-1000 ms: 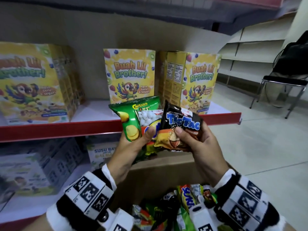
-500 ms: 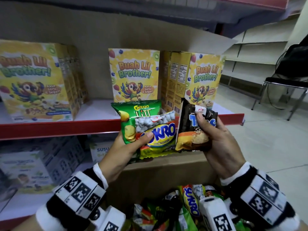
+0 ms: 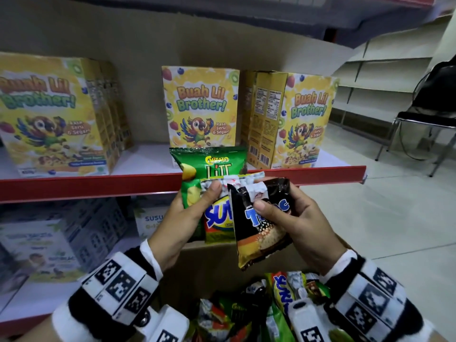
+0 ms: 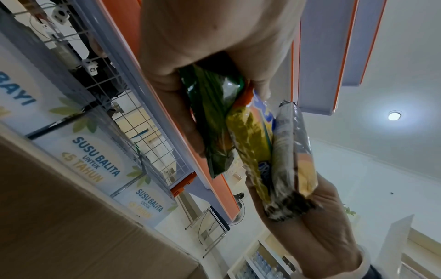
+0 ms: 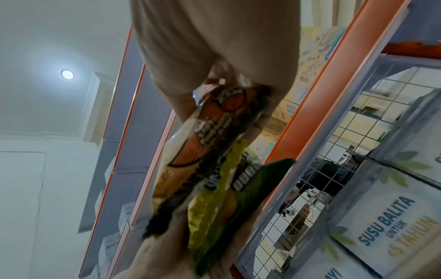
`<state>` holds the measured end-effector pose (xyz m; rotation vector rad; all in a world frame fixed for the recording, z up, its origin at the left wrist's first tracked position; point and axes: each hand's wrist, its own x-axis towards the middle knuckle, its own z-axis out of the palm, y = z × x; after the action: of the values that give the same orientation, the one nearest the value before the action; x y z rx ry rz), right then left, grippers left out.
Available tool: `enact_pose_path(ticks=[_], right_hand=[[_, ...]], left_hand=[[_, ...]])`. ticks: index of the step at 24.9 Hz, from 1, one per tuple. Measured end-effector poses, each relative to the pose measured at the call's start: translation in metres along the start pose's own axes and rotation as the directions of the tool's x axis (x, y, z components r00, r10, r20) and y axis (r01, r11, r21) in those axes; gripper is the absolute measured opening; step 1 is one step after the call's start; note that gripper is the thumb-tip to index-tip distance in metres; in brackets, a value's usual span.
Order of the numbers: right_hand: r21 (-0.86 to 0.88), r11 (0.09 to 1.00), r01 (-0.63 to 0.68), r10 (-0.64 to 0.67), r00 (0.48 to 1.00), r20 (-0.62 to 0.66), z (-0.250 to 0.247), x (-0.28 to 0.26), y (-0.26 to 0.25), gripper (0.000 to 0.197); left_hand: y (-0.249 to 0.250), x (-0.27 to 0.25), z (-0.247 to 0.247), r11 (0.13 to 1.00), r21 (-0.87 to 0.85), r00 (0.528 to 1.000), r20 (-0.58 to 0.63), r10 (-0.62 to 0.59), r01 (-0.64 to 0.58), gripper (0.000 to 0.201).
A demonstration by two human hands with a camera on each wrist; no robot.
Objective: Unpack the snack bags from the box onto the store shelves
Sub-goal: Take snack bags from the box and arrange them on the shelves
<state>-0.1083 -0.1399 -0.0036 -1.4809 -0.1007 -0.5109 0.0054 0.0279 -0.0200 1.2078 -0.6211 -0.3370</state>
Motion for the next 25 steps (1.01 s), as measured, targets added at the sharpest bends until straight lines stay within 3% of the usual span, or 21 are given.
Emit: enact_pose_path(ticks=[3, 6, 11, 16, 21, 25], right_hand=[[0.006, 1.000, -0.004, 0.004, 0.997, 0.074, 0.000, 0.000, -0.003, 0.041], [0.062, 0.998, 0.024, -0.025, 0.999, 0.022, 0.001, 0.001, -0.001, 0.040], [0.099, 0.988, 0.116, -0.105, 0.989, -0.107, 0.002, 0.014, -0.001, 0.050], [0.012, 0.979, 0.206, -0.199, 0.959, -0.203, 0.011, 0.037, 0.003, 0.023], [-0.162, 0.935, 0.315, -0.343, 0.920, -0.190, 0.017, 0.072, -0.002, 0.024], [-0.282, 0.913, 0.297, -0.362, 0.906, -0.218, 0.039, 0.102, -0.025, 0.020]], left_hand=[[-0.003, 0.001, 0.000, 1.000, 0.011, 0.999, -0.031, 0.013, -0.013, 0.045], [-0.001, 0.002, 0.001, 1.000, 0.010, 1.000, -0.003, 0.027, -0.026, 0.045], [0.008, 0.008, 0.002, 0.998, 0.030, 0.997, 0.054, 0.053, -0.055, 0.087], [0.011, 0.020, 0.003, 0.992, 0.037, 0.991, 0.056, 0.122, -0.124, 0.063], [0.024, 0.043, -0.008, 0.968, 0.136, 0.978, 0.005, 0.210, -0.209, 0.054], [0.054, 0.058, -0.013, 0.969, 0.147, 0.975, -0.065, 0.210, -0.199, 0.051]])
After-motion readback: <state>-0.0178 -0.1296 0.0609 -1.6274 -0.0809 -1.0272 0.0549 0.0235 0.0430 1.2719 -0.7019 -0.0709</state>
